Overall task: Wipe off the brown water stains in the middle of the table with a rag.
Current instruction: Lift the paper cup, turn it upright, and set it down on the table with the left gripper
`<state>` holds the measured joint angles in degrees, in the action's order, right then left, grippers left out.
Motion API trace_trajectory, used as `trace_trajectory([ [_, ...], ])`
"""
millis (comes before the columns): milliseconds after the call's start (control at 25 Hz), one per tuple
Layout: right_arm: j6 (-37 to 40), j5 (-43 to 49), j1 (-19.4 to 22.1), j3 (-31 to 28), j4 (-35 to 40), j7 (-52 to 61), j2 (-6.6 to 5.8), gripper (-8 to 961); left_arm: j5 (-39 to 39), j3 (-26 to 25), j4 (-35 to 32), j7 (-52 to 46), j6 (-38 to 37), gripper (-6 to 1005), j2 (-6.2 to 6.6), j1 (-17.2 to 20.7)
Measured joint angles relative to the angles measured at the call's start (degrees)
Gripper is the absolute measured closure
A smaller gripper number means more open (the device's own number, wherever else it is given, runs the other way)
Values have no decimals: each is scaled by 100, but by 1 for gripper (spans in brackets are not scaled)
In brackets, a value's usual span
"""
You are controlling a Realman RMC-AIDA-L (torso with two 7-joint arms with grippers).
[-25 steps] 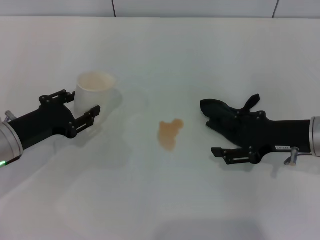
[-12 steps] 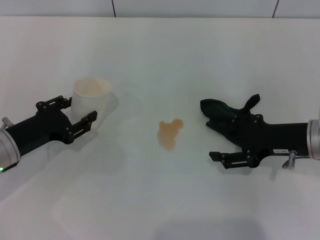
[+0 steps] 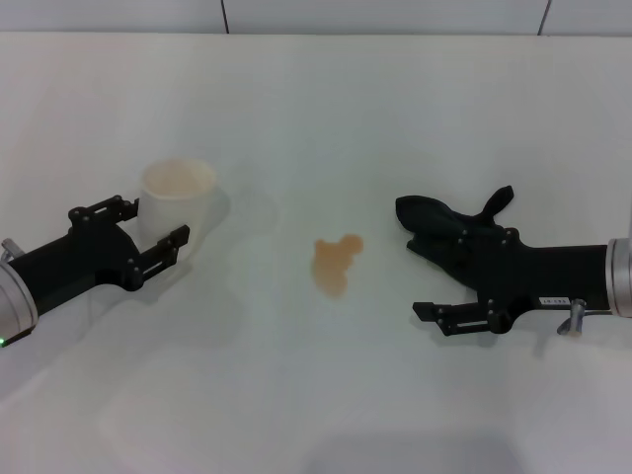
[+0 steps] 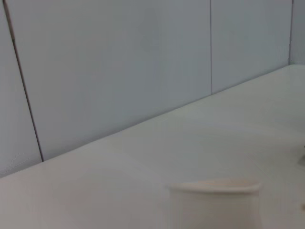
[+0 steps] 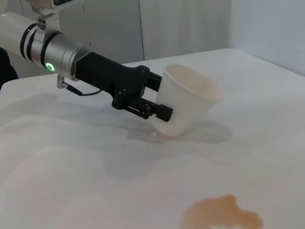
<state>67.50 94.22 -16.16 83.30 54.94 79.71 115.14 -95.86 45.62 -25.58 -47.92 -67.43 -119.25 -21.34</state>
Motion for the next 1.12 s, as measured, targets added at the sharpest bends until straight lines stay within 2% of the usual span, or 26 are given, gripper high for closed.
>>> trace_trajectory([
  [760,0,0,16,63,0,0,0,139,-104,34,-39,-233,-72,397,-1,321],
  [1120,7,0,2,64,-1,0,0,139,-119,96,-255,-335,-209,158,-1,537],
])
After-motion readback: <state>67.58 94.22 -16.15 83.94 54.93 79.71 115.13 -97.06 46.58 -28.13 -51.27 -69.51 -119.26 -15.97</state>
